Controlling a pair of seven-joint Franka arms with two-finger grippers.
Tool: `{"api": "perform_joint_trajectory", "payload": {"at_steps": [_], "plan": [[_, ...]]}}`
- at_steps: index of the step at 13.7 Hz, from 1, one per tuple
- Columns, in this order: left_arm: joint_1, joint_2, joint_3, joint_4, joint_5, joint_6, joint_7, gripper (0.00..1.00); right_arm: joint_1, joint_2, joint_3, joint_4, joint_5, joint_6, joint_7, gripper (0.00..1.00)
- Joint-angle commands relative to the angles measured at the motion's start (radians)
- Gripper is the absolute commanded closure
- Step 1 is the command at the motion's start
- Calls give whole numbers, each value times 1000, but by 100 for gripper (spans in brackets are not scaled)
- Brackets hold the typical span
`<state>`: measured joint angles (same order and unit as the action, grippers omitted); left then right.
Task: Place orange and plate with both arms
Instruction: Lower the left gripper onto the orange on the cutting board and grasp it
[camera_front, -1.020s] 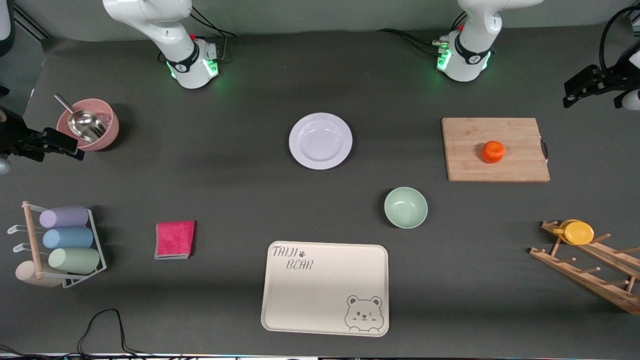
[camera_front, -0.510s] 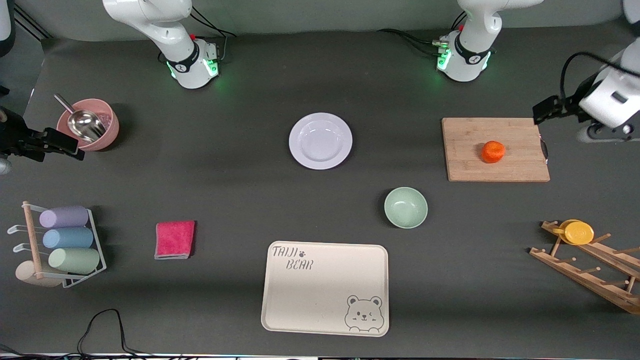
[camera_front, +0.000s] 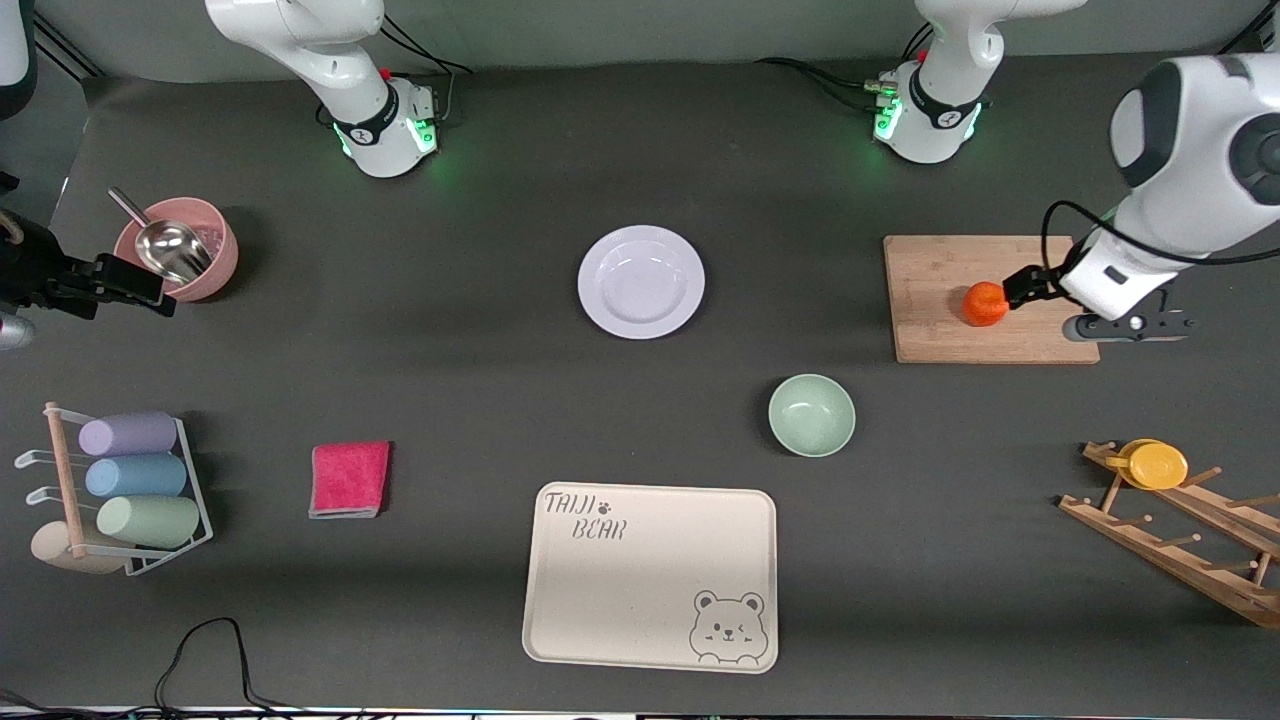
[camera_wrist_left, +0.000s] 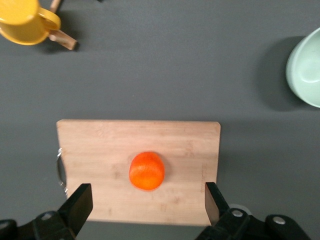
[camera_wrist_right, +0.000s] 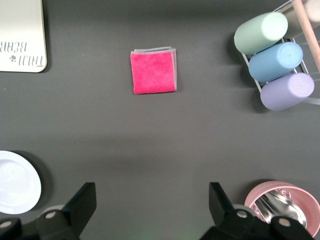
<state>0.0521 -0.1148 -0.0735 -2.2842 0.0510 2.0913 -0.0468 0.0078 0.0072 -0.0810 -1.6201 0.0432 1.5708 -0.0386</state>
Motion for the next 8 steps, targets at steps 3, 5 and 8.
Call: {"api": "perform_joint_trajectory", "payload": {"at_steps": [3, 5, 8], "plan": [[21, -29, 3, -325, 15, 407, -4, 0, 6, -160, 0, -208, 111, 14, 49, 0], [60, 21, 1, -376, 16, 521, 17, 0, 12, -226, -2, -301, 132, 53, 51, 0], [98, 107, 1, -397, 17, 613, 38, 0, 11, -302, -6, -428, 256, 58, 46, 0]]}}
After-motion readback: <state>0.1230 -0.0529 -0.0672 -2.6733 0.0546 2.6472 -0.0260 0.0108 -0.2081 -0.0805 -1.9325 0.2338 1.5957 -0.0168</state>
